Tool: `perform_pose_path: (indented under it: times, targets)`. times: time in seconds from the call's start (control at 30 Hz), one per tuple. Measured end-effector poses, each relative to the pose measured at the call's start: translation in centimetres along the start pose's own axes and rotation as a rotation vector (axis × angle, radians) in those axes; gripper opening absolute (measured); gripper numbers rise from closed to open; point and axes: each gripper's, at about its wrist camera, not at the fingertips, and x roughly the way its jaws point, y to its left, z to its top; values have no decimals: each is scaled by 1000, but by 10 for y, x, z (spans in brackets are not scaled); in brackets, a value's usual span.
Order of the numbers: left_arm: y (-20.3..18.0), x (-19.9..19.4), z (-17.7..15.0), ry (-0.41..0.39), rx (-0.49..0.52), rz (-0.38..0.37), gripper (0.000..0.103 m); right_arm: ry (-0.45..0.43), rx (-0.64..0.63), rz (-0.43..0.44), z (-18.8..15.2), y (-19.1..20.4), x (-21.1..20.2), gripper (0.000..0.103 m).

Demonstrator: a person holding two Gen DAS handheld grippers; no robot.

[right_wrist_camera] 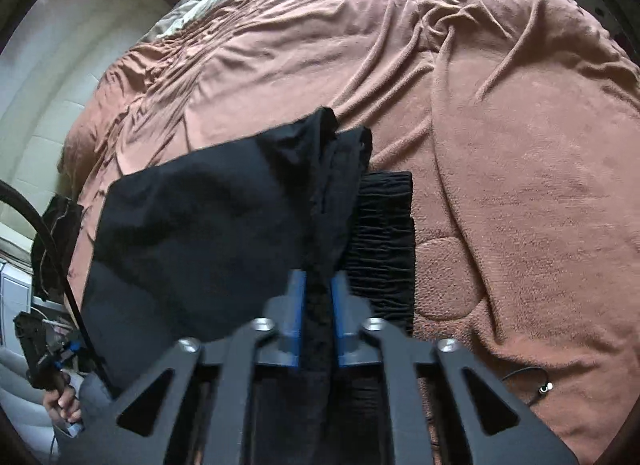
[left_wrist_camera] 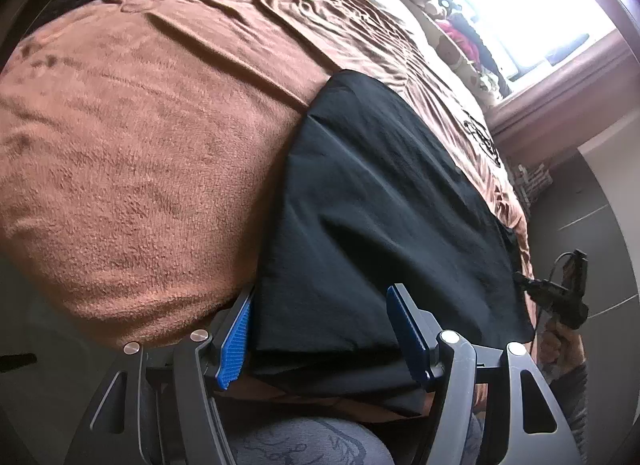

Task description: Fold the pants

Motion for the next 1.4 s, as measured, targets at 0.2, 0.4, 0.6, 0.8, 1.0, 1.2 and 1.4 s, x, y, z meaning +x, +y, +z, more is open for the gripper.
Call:
perform_pose_path:
  times: [0.2, 0.4, 0.6, 0.8, 1.0, 1.2, 1.4]
  targets:
    - [-3, -5, 5, -5, 32, 4, 67, -44, -50, -37, -6, 7, -25, 4]
    - [0, -8, 12, 2, 46, 3, 67, -35, -42, -65, -21, 8, -36, 4]
    - [3, -2, 15, 18, 43, -5, 67, -42, -33, -85, -26, 8, -43, 3]
    - [17, 7, 16, 49, -21, -65, 66, -36, -29, -111, -28, 2, -35, 3]
    - [28, 16, 12, 99, -73, -122, 54, -20, -16, -112, -32, -4, -25, 3]
    - [36, 16, 3, 118, -96, -133, 25, -39, -1, -96, -34, -10, -19, 4]
    - [35, 12, 1, 116, -85, -134, 13, -84, 29, -25, -40, -17, -38, 30]
